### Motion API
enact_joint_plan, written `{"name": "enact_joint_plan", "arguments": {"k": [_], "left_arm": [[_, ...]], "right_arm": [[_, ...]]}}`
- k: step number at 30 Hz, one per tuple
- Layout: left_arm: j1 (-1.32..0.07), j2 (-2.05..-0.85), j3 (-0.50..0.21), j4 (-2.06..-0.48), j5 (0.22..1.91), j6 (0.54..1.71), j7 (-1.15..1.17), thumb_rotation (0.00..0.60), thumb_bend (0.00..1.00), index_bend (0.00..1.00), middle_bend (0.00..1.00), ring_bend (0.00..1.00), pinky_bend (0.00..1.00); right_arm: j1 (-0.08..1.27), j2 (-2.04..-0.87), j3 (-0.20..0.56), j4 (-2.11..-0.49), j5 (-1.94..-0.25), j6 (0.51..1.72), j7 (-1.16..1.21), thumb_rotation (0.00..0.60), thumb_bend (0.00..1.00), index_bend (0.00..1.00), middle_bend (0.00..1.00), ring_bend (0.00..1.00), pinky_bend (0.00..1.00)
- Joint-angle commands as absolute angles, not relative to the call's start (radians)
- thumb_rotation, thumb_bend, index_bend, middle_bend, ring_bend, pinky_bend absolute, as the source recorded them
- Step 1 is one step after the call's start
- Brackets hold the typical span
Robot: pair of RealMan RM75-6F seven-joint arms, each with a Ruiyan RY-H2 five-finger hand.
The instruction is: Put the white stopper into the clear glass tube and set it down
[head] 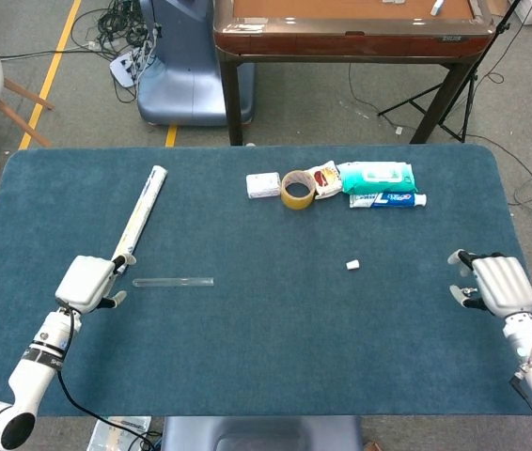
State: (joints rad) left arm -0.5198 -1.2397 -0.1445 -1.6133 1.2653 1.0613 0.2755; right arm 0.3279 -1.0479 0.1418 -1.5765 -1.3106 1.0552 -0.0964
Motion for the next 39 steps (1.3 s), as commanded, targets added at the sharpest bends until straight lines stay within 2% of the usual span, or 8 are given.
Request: {"name": "enact_joint_plan", "arguments": {"k": [1, 4, 7, 9, 12, 19, 39], "left_arm": [[-0.520, -1.239, -0.141, -1.614, 1.265, 1.064, 0.276, 0.600, 0.23, 0.32, 0.84, 0.87, 0.90], [-0.518, -1.237, -0.137, -1.618, 1.264, 1.069, 0.276, 0.600, 0.23, 0.32, 0.84, 0.87, 0.90], [-0.516, -1.236, -0.134, -1.623, 1.266, 1.076, 0.274, 0.600, 0.23, 0.32, 0.84, 0.87, 0.90], [-0.514, -1.233, -0.131, -1.626, 1.268, 1.080, 0.274, 0.600, 0.23, 0.32, 0.84, 0.87, 0.90], [-0.511, -1.229, -0.126, -1.632, 1.268, 1.086, 0.275, 0.600, 0.23, 0.32, 0.84, 0.87, 0.90], [-0.506, -1.222, -0.119, -1.642, 1.268, 1.095, 0.277, 0.600, 0.23, 0.32, 0.84, 0.87, 0.90], [-0.514, -1.230, -0.111, -1.626, 1.263, 1.089, 0.269, 0.600, 0.23, 0.32, 0.84, 0.87, 0.90]], "right_arm": [[0.406, -1.083, 0.154, -1.560, -1.257, 0.953, -0.153, 0.600, 0.46, 0.30, 0.65, 0.70, 0.61], [0.456, -1.103, 0.160, -1.559, -1.216, 0.884, -0.185, 0.600, 0.60, 0.28, 0.74, 0.83, 0.75], [0.498, -1.121, 0.163, -1.551, -1.179, 0.822, -0.201, 0.600, 0.74, 0.26, 0.83, 0.95, 0.86], [0.529, -1.135, 0.161, -1.543, -1.148, 0.776, -0.215, 0.600, 0.81, 0.25, 0.88, 0.99, 0.90], [0.567, -1.154, 0.158, -1.530, -1.100, 0.716, -0.219, 0.600, 0.88, 0.24, 0.92, 1.00, 0.96], [0.632, -1.217, 0.130, -1.465, -1.013, 0.649, -0.262, 0.600, 0.90, 0.24, 0.95, 1.00, 0.99], [0.719, -1.354, 0.083, -1.358, -0.923, 0.644, -0.311, 0.600, 0.90, 0.24, 0.95, 1.00, 0.99]]}}
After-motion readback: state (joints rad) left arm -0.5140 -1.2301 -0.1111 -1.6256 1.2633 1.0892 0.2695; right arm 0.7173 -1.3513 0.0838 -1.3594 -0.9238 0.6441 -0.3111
